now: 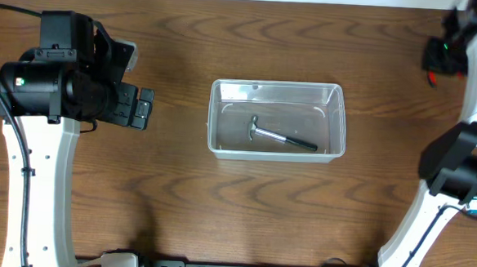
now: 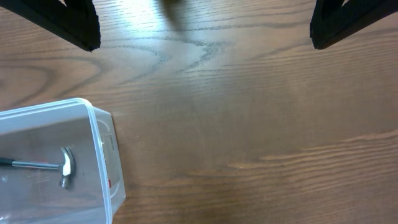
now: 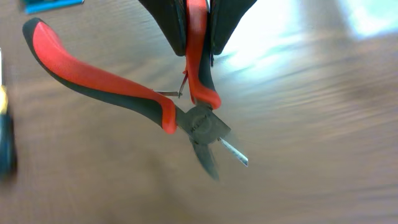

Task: Pack container
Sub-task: 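Lower the right gripper and grasp the red-handled pliers, then lift, then carry the pliers left and lower them into the clear container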

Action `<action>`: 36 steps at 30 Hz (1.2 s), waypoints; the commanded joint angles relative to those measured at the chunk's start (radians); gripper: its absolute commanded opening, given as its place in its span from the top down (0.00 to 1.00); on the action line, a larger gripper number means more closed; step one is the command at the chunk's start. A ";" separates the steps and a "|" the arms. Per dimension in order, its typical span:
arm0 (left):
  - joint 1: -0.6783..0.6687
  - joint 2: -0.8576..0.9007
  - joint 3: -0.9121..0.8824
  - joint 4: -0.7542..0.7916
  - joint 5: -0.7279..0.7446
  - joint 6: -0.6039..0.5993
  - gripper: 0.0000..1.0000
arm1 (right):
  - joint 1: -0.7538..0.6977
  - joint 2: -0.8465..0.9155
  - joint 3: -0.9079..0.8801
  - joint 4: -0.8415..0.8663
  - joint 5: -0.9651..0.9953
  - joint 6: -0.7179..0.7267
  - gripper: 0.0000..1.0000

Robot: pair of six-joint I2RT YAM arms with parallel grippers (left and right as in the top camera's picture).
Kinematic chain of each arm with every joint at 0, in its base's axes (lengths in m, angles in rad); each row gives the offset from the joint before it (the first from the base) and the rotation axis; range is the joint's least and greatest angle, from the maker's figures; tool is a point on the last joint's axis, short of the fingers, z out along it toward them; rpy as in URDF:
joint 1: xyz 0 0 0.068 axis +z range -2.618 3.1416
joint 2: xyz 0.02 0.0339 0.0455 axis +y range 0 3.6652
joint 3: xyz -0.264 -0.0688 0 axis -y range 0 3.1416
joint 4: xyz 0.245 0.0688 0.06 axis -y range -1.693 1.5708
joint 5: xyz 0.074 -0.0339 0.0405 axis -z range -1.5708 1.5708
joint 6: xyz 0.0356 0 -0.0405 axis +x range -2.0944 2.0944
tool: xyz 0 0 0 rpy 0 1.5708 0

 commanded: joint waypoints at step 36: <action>-0.004 -0.005 0.006 -0.001 -0.011 -0.013 0.02 | 0.754 -0.199 -0.236 -0.219 -0.216 -0.436 0.99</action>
